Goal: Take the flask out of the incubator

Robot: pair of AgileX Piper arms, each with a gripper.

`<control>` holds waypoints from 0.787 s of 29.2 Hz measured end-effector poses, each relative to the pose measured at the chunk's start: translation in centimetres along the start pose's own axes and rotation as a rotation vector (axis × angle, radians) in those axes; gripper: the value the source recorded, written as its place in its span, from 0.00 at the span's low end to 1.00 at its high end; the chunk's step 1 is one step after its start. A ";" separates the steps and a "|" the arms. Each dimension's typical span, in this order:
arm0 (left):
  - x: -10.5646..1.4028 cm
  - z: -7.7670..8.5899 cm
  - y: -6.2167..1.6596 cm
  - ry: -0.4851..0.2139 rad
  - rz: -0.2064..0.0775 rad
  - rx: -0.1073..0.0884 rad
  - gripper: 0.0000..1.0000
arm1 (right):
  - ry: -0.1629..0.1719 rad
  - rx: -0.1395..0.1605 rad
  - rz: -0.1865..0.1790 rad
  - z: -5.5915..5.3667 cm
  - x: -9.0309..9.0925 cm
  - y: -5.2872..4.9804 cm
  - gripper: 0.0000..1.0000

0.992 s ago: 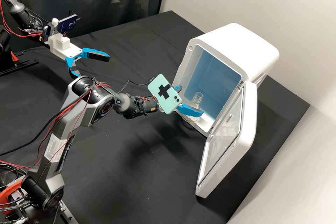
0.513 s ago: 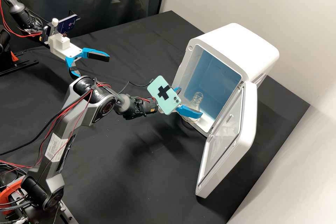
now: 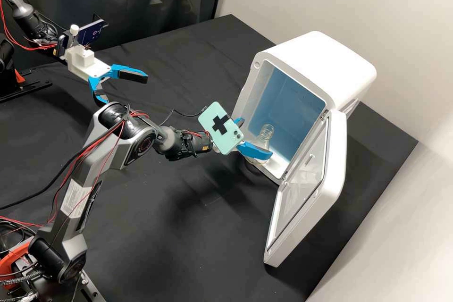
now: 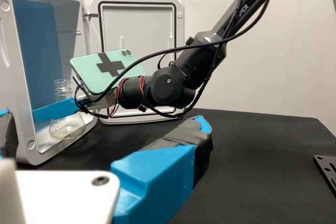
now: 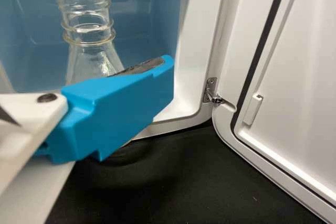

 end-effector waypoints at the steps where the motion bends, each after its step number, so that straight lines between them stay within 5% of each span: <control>1: 0.0 0.0 0.00 0.000 0.000 0.000 1.00 | 0.001 0.000 0.001 0.0 0.1 0.0 0.00; 15: 0.2 0.4 -0.15 -0.015 -0.010 -0.001 1.00 | 0.017 -0.042 0.014 -0.9 1.4 -0.5 0.00; 23: 0.2 0.4 -0.15 -0.015 -0.010 -0.001 1.00 | 0.001 -0.053 0.012 -0.6 1.6 -0.8 0.00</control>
